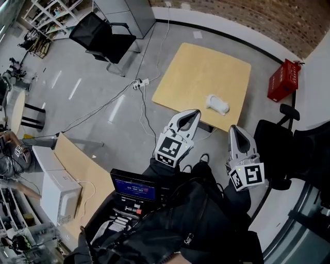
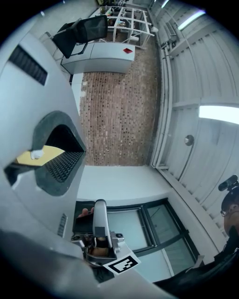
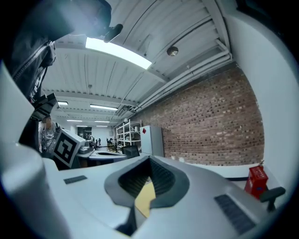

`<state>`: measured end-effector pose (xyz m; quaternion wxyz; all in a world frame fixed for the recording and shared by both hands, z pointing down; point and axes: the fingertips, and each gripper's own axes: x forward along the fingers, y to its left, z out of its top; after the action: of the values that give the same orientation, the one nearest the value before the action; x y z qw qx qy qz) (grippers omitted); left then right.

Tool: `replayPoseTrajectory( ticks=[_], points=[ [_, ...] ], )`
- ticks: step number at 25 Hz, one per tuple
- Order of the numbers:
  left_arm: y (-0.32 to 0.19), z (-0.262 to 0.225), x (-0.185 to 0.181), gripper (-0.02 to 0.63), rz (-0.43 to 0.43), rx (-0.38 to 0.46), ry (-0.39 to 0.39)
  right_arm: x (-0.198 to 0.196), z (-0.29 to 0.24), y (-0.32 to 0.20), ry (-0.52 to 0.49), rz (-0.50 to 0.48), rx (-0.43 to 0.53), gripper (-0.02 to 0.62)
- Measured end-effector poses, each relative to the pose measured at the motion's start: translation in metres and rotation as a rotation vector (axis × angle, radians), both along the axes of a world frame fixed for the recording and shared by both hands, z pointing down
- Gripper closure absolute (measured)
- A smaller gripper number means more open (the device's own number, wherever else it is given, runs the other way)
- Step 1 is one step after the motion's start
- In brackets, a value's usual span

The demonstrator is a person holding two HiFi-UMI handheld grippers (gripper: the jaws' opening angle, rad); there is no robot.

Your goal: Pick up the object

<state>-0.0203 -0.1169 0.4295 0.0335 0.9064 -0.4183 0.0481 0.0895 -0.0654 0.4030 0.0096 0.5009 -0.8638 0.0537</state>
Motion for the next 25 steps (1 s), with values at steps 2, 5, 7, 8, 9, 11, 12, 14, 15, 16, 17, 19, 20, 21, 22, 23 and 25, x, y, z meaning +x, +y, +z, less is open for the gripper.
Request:
replayPoseTrajectory(
  ticks=[2,5,7,8,9,11,12,14,15,16,17,19,20,21,22,23,25],
  points=[
    [-0.013,-0.003,0.008,0.607,-0.005,0.007,-0.007,0.007,-0.001,-0.013,-0.007,-0.013,0.008,0.591],
    [-0.036,-0.006,0.019,0.607,-0.018,0.01,-0.01,0.018,0.001,-0.036,-0.009,-0.034,0.013,0.591],
    [-0.051,-0.004,0.024,0.607,-0.033,0.004,-0.013,0.025,0.008,-0.051,0.005,-0.049,0.004,0.591],
    [-0.057,-0.003,0.026,0.607,-0.04,0.0,-0.016,0.029,0.012,-0.057,0.011,-0.054,-0.005,0.591],
    [-0.063,-0.002,0.028,0.607,-0.044,-0.004,-0.018,0.032,0.016,-0.063,0.015,-0.058,-0.015,0.591],
    [-0.071,-0.002,0.031,0.607,-0.051,-0.014,-0.025,0.037,0.024,-0.074,0.013,-0.065,-0.038,0.591],
    [-0.075,0.0,0.032,0.607,-0.055,-0.021,-0.032,0.039,0.029,-0.079,0.011,-0.069,-0.053,0.591],
    [-0.081,0.008,0.034,0.607,-0.067,-0.041,-0.052,0.041,0.043,-0.087,0.017,-0.082,-0.091,0.591],
    [-0.084,0.015,0.035,0.607,-0.076,-0.055,-0.062,0.042,0.051,-0.09,0.024,-0.09,-0.111,0.591],
    [-0.087,0.023,0.037,0.607,-0.084,-0.07,-0.07,0.045,0.06,-0.093,0.031,-0.099,-0.129,0.591],
    [-0.09,0.031,0.038,0.607,-0.091,-0.086,-0.078,0.047,0.069,-0.096,0.037,-0.105,-0.145,0.591],
    [-0.094,0.048,0.039,0.607,-0.101,-0.117,-0.089,0.05,0.086,-0.101,0.044,-0.113,-0.18,0.591],
    [-0.095,0.056,0.038,0.607,-0.106,-0.135,-0.092,0.05,0.095,-0.102,0.05,-0.116,-0.198,0.591],
    [-0.096,0.065,0.037,0.607,-0.109,-0.153,-0.094,0.049,0.103,-0.103,0.06,-0.119,-0.215,0.591],
    [-0.097,0.074,0.036,0.607,-0.111,-0.173,-0.095,0.047,0.111,-0.104,0.076,-0.122,-0.231,0.591],
    [-0.098,0.082,0.034,0.607,-0.113,-0.192,-0.096,0.045,0.119,-0.106,0.097,-0.126,-0.245,0.591],
    [-0.1,0.099,0.031,0.607,-0.116,-0.228,-0.101,0.041,0.134,-0.108,0.145,-0.136,-0.265,0.591]
  ],
)
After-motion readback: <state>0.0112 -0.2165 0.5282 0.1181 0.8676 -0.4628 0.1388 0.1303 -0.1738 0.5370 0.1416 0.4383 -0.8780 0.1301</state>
